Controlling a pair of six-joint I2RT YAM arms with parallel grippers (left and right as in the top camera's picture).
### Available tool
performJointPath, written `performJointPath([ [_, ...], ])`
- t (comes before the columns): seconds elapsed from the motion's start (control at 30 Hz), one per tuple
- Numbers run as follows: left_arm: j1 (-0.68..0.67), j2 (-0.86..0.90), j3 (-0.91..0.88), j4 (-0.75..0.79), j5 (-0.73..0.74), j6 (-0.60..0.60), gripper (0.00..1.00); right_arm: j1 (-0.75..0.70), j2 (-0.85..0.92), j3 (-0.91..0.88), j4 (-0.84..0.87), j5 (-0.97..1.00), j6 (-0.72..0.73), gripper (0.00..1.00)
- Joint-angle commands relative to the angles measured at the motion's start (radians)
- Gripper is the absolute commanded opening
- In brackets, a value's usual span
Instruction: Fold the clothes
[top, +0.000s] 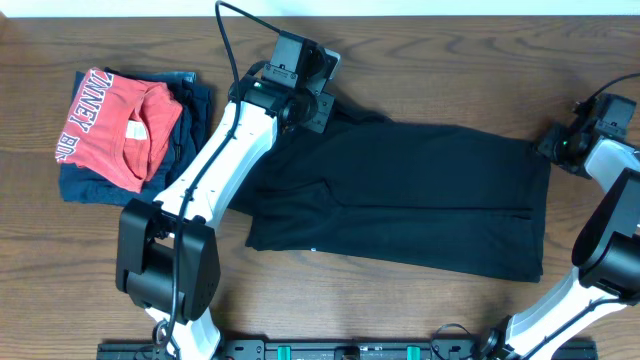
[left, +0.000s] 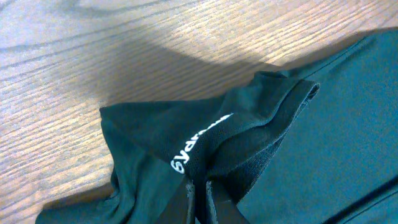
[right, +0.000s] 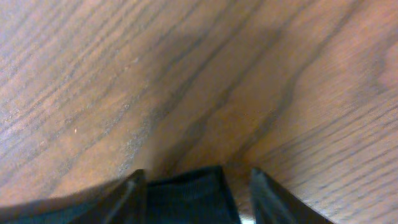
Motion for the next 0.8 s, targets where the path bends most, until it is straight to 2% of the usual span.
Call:
performJointPath([
  [0.0,0.005,-0.019,0.005,-0.017,-0.005,0.007,0.06,0.008,0.028,0.003,0.0,-0.039,-0.028,0.39],
  [0.07,0.005,-0.019,0.005,-0.03,-0.005,0.007,0.06,0.009,0.028,0.003,-0.002,-0.058,-0.055,0.29],
  [0.2,0.005,-0.019,0.005,-0.046,-0.005,0.007,0.06,0.008,0.028,0.003,-0.014,-0.079,-0.088,0.2],
  [0.27,0.005,-0.019,0.005,-0.053,-0.005,0.007,0.06,0.004,0.027,0.003,-0.019,-0.079,-0.087,0.05],
  [0.3,0.005,-0.02,0.005,-0.054,-0.005,0.007,0.06,0.001,0.025,0.003,-0.023,-0.079,-0.087,0.01],
  [0.57,0.005,-0.064,0.005,-0.068,-0.029,0.006,0.06,-0.026,-0.089,0.004,-0.048,-0.083,-0.081,0.01],
  [0.77,0.005,-0.119,0.005,-0.121,-0.039,0.006,0.06,-0.033,-0.219,0.004,-0.164,-0.083,0.013,0.01],
])
